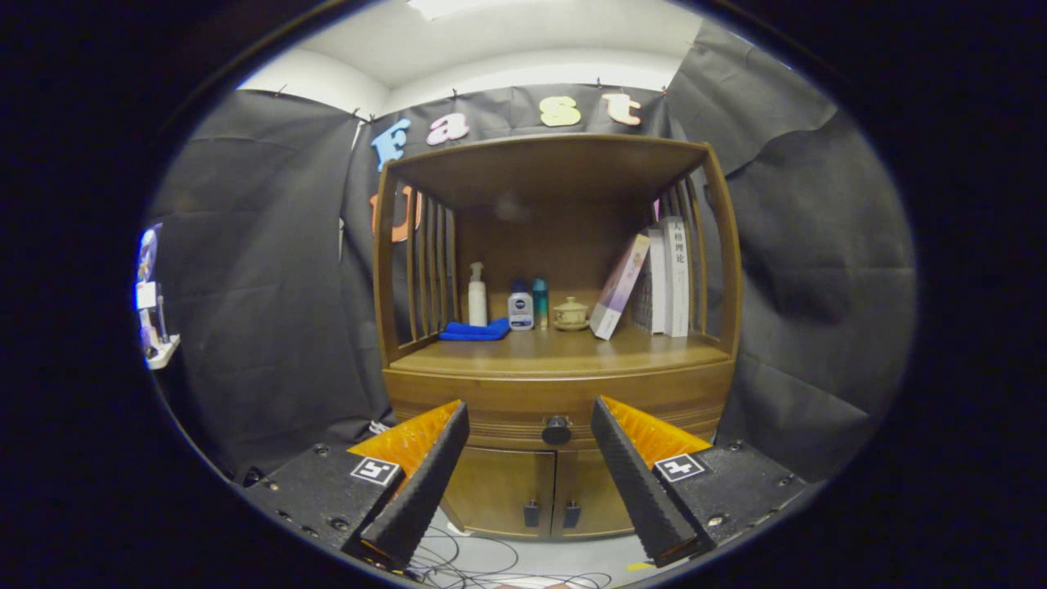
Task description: Pull open the drawer, take out the items inside it, and place them on the countertop above the cabinet.
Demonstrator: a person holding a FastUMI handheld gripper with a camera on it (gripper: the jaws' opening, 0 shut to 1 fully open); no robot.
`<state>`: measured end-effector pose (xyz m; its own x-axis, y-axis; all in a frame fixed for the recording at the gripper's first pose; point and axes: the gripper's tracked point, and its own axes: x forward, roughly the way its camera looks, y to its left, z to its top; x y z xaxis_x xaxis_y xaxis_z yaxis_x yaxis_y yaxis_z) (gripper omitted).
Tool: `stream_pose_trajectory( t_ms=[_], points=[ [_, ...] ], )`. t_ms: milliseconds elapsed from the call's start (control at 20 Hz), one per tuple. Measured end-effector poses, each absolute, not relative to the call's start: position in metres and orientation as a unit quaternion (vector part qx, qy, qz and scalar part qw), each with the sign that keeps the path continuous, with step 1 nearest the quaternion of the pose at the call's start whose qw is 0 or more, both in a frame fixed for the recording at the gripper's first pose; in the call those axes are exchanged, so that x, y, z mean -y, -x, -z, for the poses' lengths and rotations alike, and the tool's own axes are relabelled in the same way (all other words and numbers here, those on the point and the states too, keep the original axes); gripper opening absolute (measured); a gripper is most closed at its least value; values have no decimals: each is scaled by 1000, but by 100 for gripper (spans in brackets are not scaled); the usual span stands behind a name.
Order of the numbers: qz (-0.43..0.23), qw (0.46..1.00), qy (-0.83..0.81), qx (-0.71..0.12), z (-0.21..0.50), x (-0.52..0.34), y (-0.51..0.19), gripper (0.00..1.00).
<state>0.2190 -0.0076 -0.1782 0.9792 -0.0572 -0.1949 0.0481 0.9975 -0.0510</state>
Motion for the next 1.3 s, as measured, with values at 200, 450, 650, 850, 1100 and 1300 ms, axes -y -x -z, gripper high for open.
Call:
stream_pose_trajectory(
  t_ms=[200,450,650,850,1100,1300],
  points=[
    [31,993,26,-111,209,16,-263,98],
    [38,991,28,-125,253,32,-316,91],
    [53,990,25,-129,285,48,-346,82],
    [65,989,13,-131,310,60,-365,68],
    [68,989,25,-125,320,66,-367,52],
    [81,988,-1,-134,320,65,-366,40]
  ],
)
